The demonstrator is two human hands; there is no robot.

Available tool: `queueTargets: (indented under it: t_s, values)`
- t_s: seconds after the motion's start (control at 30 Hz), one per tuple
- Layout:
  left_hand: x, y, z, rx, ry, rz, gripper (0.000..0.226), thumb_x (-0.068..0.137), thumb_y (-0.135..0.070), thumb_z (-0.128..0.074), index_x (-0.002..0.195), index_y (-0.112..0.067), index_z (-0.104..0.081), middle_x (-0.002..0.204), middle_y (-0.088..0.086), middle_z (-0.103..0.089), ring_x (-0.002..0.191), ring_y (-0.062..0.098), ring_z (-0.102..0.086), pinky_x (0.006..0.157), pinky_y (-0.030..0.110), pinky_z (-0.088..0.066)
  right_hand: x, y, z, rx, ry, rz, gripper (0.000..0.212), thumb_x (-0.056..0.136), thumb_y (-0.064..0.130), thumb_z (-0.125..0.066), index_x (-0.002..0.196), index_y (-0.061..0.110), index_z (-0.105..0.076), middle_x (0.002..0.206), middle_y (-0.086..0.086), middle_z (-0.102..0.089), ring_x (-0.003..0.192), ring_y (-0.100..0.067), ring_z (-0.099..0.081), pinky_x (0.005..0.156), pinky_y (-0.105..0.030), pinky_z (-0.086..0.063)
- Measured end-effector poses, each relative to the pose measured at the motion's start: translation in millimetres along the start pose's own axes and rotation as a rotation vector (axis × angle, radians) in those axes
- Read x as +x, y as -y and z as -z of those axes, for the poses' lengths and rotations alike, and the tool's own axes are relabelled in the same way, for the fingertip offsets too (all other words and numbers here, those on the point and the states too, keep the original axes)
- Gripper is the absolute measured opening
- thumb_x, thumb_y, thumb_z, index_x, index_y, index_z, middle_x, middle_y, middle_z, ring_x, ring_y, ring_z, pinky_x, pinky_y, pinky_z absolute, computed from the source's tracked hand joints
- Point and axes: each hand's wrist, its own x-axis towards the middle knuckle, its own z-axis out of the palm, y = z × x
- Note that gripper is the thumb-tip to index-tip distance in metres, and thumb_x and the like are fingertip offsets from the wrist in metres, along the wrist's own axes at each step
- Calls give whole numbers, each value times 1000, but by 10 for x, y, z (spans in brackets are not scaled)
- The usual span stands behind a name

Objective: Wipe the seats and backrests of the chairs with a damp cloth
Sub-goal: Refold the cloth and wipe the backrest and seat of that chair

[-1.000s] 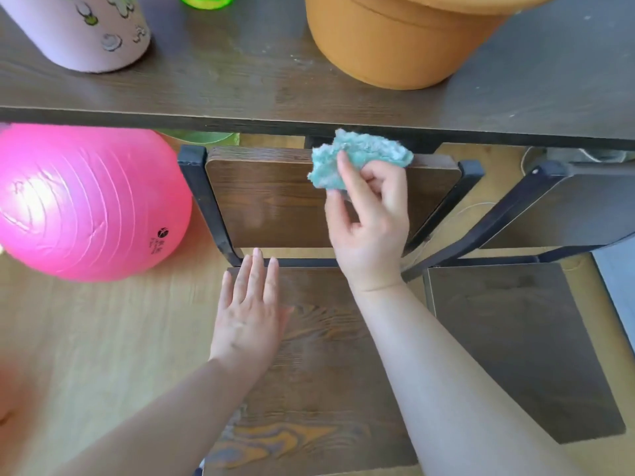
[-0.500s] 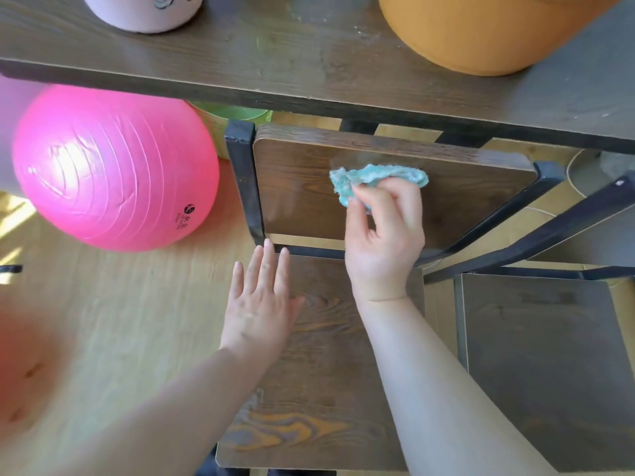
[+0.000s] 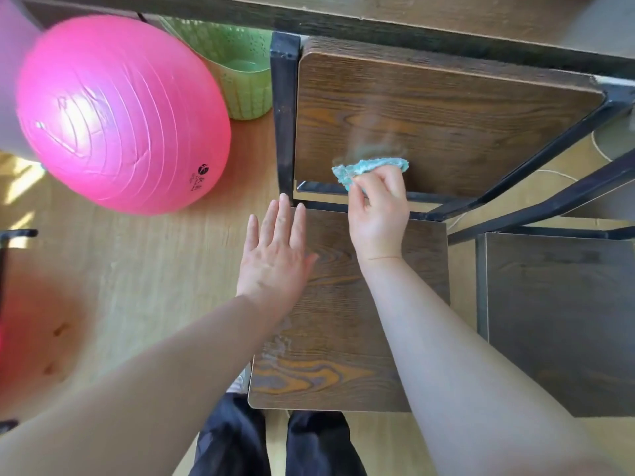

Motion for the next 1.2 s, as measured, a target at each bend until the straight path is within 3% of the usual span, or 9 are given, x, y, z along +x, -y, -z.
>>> queueTargets:
  t_s: [0.27, 0.4, 0.53, 0.6, 0.7, 0.77, 0.9, 1.07, 1.2]
  values:
    - [-135, -37, 24, 14, -14, -24, 77, 104, -53, -25, 155, -14, 18, 163, 11, 22, 151, 25, 19, 124, 47, 5, -190, -41, 18, -52, 102, -24, 8, 84, 2, -67, 77, 4, -68, 86, -7, -58, 77, -24, -59, 63, -29, -49]
    - [-240, -95, -7, 3, -39, -50, 78, 104, -51, -27, 154, -14, 20, 163, 12, 22, 151, 25, 19, 124, 48, 5, -274, -123, 99, -1, 149, -122, 8, 79, -2, -70, 78, 6, -71, 87, -5, -59, 76, -22, -59, 63, -32, -51]
    - [-316, -195, 34, 34, -75, -92, 80, 103, -53, -27, 146, -14, 27, 163, 12, 22, 151, 26, 18, 124, 48, 5, -249, -91, 492, 93, 71, -286, 11, 81, -1, -72, 88, 6, -75, 96, -3, -62, 80, -14, -61, 70, -9, -46]
    - [-297, -277, 90, 30, -137, -128, 80, 101, -52, -33, 151, -13, 16, 164, 14, 14, 153, 27, 11, 123, 48, 3, -104, 0, 759, 155, -33, -355, 13, 82, -2, -72, 91, 7, -76, 97, -2, -62, 80, -7, -59, 72, -3, -41]
    - [-191, -417, 222, 49, -221, -147, 83, 94, -48, -54, 156, -7, -18, 163, 19, -14, 152, 31, -13, 121, 50, -11, 275, 202, 1162, 221, -141, -229, 12, 84, -1, -72, 94, 4, -75, 101, -5, -62, 88, -2, -59, 75, -6, -46]
    - [-104, -497, 312, 57, -268, -146, 81, 91, -45, -60, 154, -5, -28, 161, 21, -23, 151, 33, -19, 119, 52, -14, 565, 297, 1358, 202, -186, -83, 12, 85, 1, -72, 97, 3, -74, 102, -8, -62, 95, -1, -59, 76, -11, -51]
    - [31, -601, 452, 81, -314, -116, 78, 93, -45, -55, 155, -6, -26, 162, 20, -20, 152, 32, -16, 121, 51, -12, 962, 276, 1413, 97, -185, 102, 14, 87, 10, -72, 100, 5, -74, 101, -11, -65, 97, -10, -61, 75, -12, -51]
    - [100, -654, 472, 98, -295, -94, 77, 97, -48, -43, 157, -8, -15, 165, 18, -11, 153, 30, -8, 122, 52, -11, 946, 97, 1224, 56, -229, 194, 13, 89, 8, -70, 101, 4, -75, 98, -13, -66, 94, -19, -65, 76, -28, -57]
    - [114, -657, 432, 109, -274, -83, 78, 97, -49, -44, 157, -8, -16, 165, 17, -11, 153, 30, -8, 122, 52, -12, 844, 26, 1130, 73, -236, 160, 10, 87, 6, -72, 96, 2, -74, 96, -15, -66, 94, -19, -64, 80, -22, -55]
